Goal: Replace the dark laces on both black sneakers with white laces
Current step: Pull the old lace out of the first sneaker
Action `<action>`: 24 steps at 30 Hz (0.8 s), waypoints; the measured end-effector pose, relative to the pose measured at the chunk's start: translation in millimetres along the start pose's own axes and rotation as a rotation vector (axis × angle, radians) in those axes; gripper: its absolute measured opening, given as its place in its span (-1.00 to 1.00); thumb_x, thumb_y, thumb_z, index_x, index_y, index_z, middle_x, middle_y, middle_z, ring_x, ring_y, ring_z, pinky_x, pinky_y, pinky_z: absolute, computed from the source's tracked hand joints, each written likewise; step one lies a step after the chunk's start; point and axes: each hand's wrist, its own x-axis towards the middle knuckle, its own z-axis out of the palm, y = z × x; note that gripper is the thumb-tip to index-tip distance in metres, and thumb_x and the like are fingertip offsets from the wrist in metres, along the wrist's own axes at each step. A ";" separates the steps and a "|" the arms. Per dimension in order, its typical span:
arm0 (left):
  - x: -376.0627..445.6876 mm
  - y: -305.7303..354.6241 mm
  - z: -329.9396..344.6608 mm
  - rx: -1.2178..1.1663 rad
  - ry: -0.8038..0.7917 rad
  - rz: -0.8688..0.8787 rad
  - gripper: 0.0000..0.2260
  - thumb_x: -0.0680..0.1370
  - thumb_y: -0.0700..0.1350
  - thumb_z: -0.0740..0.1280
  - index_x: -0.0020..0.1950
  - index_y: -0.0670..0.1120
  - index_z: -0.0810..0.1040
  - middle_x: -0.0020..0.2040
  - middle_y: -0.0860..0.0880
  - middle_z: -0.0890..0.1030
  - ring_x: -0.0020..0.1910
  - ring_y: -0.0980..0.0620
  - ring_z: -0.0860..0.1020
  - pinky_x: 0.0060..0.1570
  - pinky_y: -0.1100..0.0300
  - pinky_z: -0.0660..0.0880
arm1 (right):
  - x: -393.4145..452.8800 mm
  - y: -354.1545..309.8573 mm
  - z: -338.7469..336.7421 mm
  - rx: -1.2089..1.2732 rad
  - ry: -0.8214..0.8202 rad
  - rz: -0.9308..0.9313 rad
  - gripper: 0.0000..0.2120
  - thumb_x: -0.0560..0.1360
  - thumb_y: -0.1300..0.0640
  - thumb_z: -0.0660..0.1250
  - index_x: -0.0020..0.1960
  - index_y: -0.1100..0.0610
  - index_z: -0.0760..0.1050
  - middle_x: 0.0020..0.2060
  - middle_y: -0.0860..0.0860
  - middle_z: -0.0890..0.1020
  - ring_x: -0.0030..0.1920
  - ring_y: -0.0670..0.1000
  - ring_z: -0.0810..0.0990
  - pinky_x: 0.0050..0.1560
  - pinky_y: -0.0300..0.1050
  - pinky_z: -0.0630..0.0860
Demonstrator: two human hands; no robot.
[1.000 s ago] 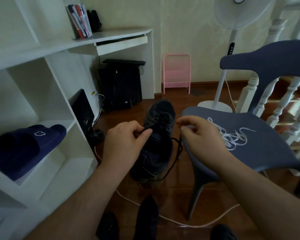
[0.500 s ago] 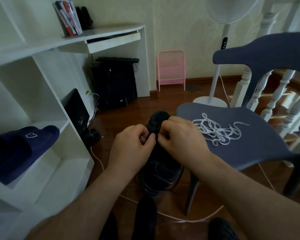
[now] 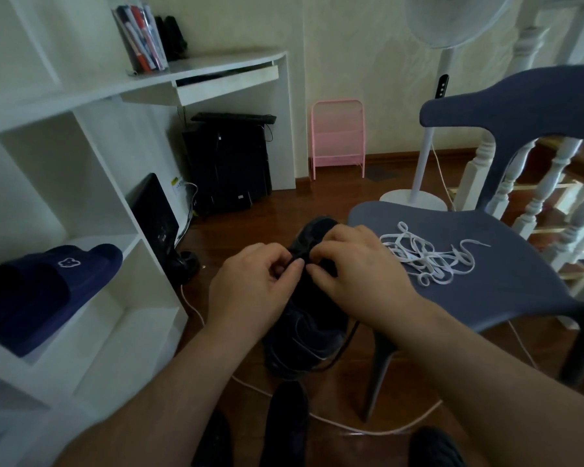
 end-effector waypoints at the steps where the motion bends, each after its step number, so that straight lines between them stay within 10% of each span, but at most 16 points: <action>1: -0.7 1.3 1.0 -0.004 -0.001 0.005 -0.83 0.60 0.21 0.35 -0.15 0.20 0.52 -0.22 0.18 0.51 -0.23 0.21 0.49 -0.32 0.13 0.49 | -0.1 0.3 3.9 -0.041 0.030 -0.032 -0.82 0.59 -0.07 0.35 0.04 0.00 0.67 0.02 -0.05 0.57 0.04 0.07 0.49 0.01 -0.07 0.46; 12: 1.6 2.5 -4.5 -0.072 0.068 -0.017 -0.81 0.61 0.11 0.40 -0.17 0.09 0.57 -0.25 0.13 0.53 -0.26 0.16 0.52 -0.29 0.03 0.53 | 2.4 34.1 -11.3 0.315 -0.030 0.518 -0.88 0.52 0.05 0.38 -0.17 0.04 0.59 -0.23 -0.01 0.65 -0.16 0.03 0.61 -0.14 -0.07 0.53; 17: 1.6 0.9 -1.0 -0.098 0.093 -0.015 -0.81 0.60 0.11 0.41 -0.16 0.09 0.56 -0.22 0.12 0.54 -0.23 0.15 0.54 -0.25 0.05 0.55 | 0.0 14.6 -9.0 0.260 0.040 0.195 -0.81 0.43 0.08 0.38 0.04 -0.08 0.55 0.09 -0.10 0.49 0.15 -0.01 0.47 0.16 -0.10 0.39; 24: -2.7 4.9 2.7 -0.111 0.084 0.074 -0.77 0.60 0.16 0.32 -0.16 0.07 0.56 -0.24 0.13 0.50 -0.24 0.15 0.51 -0.30 0.02 0.52 | -0.6 -1.8 3.9 0.061 0.181 0.033 -0.83 0.53 0.00 0.45 0.03 0.07 0.69 0.01 -0.01 0.58 0.02 0.09 0.55 0.05 -0.02 0.53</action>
